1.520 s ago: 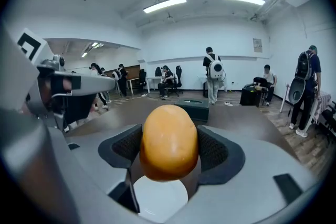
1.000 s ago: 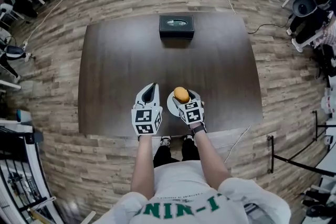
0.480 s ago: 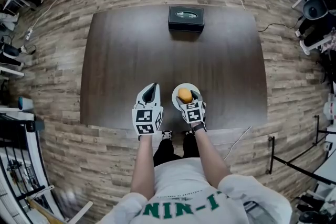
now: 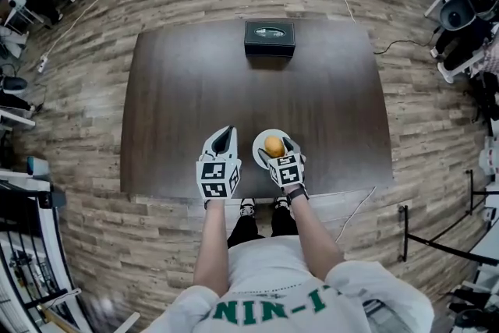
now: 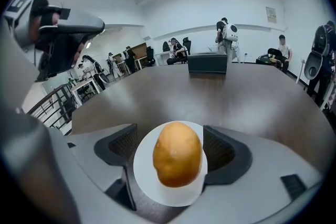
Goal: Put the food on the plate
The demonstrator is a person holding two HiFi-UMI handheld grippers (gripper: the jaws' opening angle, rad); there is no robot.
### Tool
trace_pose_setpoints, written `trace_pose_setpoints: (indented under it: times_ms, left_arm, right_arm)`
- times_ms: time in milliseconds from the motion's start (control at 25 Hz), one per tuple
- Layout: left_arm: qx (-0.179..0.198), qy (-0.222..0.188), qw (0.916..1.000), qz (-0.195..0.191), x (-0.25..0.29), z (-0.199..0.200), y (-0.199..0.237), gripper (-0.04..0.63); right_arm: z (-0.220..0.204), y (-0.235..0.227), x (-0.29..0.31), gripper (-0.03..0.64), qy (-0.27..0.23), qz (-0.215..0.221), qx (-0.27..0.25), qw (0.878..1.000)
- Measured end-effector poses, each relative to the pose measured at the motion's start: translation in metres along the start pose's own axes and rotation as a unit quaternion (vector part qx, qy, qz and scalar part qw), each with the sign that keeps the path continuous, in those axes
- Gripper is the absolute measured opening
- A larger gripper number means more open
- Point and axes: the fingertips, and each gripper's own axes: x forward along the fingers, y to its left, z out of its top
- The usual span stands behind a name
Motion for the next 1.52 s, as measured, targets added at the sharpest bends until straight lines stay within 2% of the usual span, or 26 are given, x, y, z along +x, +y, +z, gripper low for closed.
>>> trace_pose_setpoints:
  times_ms: [160, 400, 760, 960, 1200, 1520]
  left_arm:
    - [0.001, -0.007, 1.0000, -0.005, 0.003, 0.011, -0.003, 0.011]
    - [0.012, -0.024, 0.9995, -0.014, 0.007, 0.032, -0.017, 0.011]
    - [0.035, -0.063, 0.9969, -0.032, 0.011, 0.080, -0.040, 0.011]
    - [0.047, -0.089, 0.9938, -0.047, 0.010, 0.105, -0.061, 0.011]
    - [0.080, -0.121, 0.9882, -0.049, 0.007, 0.140, -0.079, 0.011]
    - [0.079, -0.152, 0.9840, -0.047, -0.003, 0.167, -0.080, 0.011]
  right_arm:
    - [0.031, -0.010, -0.019, 0.397, -0.035, -0.011, 0.000, 0.999]
    - [0.082, -0.049, -0.066, 0.356, -0.101, -0.045, 0.011, 0.994]
    - [0.157, -0.084, -0.150, 0.227, -0.204, -0.087, 0.006, 0.975]
    - [0.192, -0.090, -0.195, 0.168, -0.253, -0.101, -0.012, 0.962]
    - [0.227, -0.091, -0.233, 0.123, -0.299, -0.108, -0.026, 0.948]
    - [0.251, -0.083, -0.257, 0.064, -0.338, -0.101, -0.025, 0.935]
